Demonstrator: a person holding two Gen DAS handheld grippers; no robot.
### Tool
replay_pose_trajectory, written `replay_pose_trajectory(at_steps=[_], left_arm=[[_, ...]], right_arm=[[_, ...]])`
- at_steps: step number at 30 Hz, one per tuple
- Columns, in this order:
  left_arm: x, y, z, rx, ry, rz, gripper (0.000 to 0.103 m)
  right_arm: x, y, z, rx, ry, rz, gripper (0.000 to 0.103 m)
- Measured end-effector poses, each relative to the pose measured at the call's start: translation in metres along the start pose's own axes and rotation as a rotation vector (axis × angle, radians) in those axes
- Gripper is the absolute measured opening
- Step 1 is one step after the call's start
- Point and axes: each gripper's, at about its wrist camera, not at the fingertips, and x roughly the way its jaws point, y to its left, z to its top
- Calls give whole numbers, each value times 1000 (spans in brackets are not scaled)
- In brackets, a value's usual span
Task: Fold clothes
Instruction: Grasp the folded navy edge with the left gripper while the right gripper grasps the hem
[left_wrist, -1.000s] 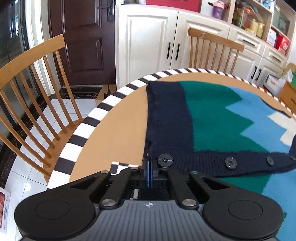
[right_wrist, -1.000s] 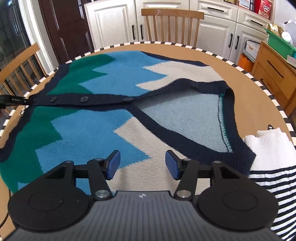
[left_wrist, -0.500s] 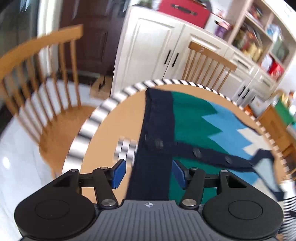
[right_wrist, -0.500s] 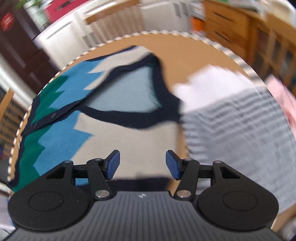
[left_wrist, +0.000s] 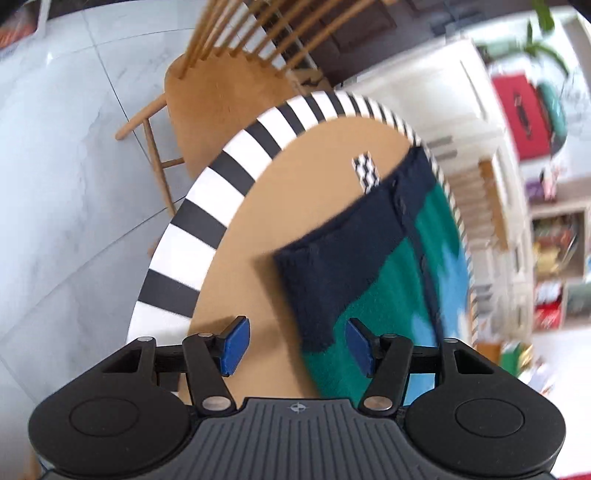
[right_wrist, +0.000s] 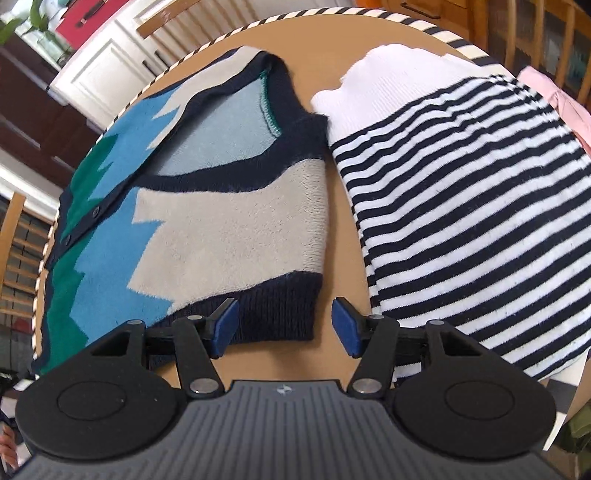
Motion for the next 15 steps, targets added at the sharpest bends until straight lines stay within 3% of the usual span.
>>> replay_pose_trajectory(at_steps=[3,8,10,11,12,13,15], left_arm=[[2,0,3,-11,-56,-16,60],[19,-17,6,67,-51,-31,58],[27,-26,3,114,-54,-21,50],[31,-29,1,130,-60,-7,39],[35,-33,-2,147,-66,8,22],[38,-36,-4,163,-71,20,15],[40,-40,-9,192,-81,36,11]], right_arm=[[1,-1,0,21,4,12,58],[1,-9,-1,123,-2,54,59],[3,-11,-1,172,-3,84,58],[5,-11,-1,185,-5,93,56],[6,-11,0,187,-6,93,49],[9,-9,0,173,-6,79,30],[13,-7,1,160,5,62,15]])
